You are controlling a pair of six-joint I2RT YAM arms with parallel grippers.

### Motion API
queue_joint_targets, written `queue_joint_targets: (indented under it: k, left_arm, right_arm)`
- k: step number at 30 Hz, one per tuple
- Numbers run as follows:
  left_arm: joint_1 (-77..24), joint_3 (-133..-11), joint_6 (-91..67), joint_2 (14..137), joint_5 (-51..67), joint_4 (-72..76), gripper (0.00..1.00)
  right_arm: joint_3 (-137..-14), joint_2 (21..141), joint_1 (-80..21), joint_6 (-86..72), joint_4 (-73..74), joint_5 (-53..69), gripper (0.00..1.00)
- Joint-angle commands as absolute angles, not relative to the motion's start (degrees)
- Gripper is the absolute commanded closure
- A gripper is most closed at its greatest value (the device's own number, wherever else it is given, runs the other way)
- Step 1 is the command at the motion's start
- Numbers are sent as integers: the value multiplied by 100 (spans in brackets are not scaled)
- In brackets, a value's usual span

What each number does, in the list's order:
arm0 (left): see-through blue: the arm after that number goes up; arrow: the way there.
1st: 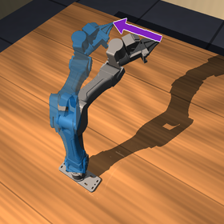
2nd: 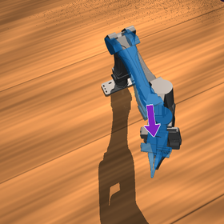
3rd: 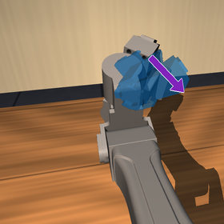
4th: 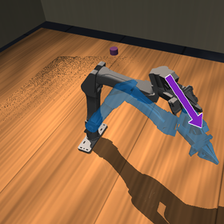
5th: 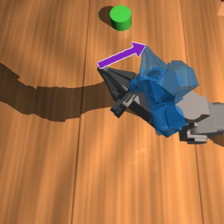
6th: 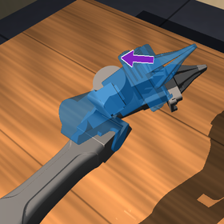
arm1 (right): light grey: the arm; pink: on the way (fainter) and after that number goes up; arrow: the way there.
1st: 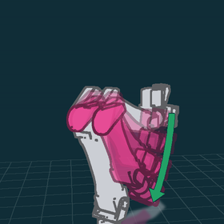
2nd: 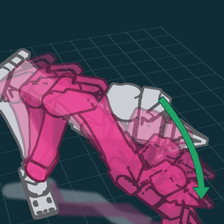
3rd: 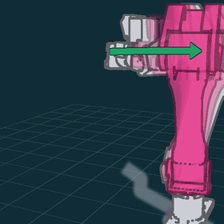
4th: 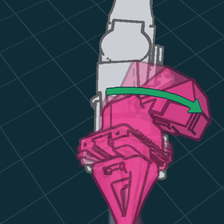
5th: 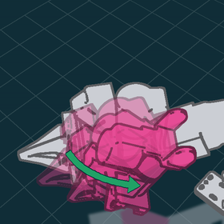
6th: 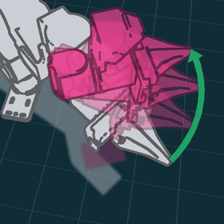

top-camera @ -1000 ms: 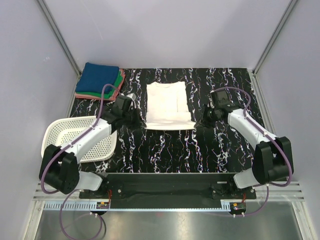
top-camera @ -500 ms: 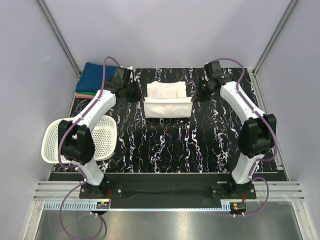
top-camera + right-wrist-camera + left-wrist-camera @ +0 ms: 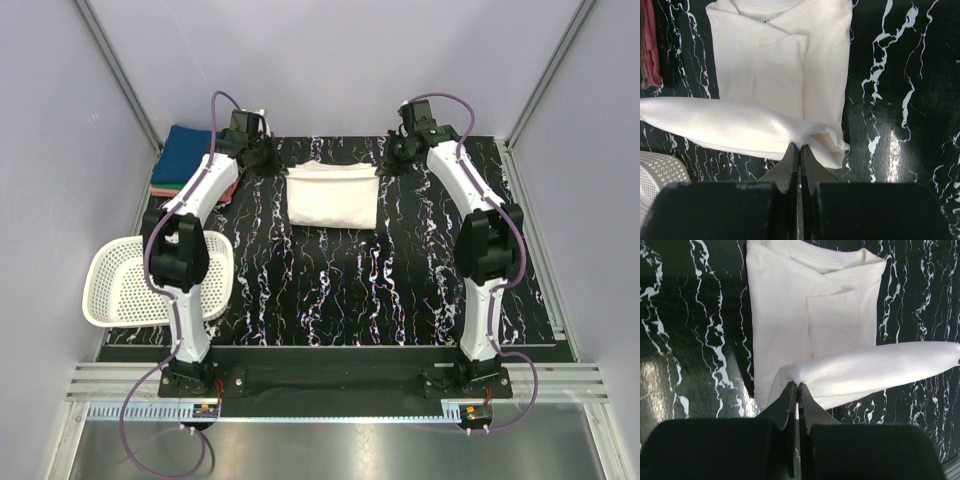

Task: Fold and stack the t-shirts
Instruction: Fold the tshirt

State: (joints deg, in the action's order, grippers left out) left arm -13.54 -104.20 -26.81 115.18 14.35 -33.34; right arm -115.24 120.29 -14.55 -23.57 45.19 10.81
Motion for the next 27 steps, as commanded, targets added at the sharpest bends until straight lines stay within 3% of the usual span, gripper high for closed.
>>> queue_joint_targets:
  k: [1, 14, 18, 20, 25, 26, 27]
  left_arm:
    - [-1169, -10758, -2628, 11689, 1714, -2612, 100]
    - [-905, -11907, -2918, 13147, 2531, -994, 99]
    - [-809, -12409, -3058, 13797, 2470, -792, 91]
    - [-703, -12655, -3225, 14174, 2610, -425, 78]
    - [-650, -12779, -3498, 14353, 2786, 53, 55]
    - [-650, -12779, -3455, 14335, 2830, -8, 53]
    - [-650, -12771, -3289, 14239, 2865, -192, 53]
  right_arm:
    - [-11891, 12243, -1327, -2215, 4052, 975, 100]
    - [-12312, 13208, -1187, -2232, 2479, 1318, 97]
    - [-12813, 13763, -1108, -2241, 2286, 1467, 89]
    - [-13165, 14139, -1072, -2267, 2127, 1660, 85]
    - [-13316, 14458, -1028, -2303, 1706, 1802, 43]
    - [-13272, 14388, -1020, -2294, 1705, 1767, 33]
    - [-13202, 14318, -1011, -2285, 1722, 1758, 29]
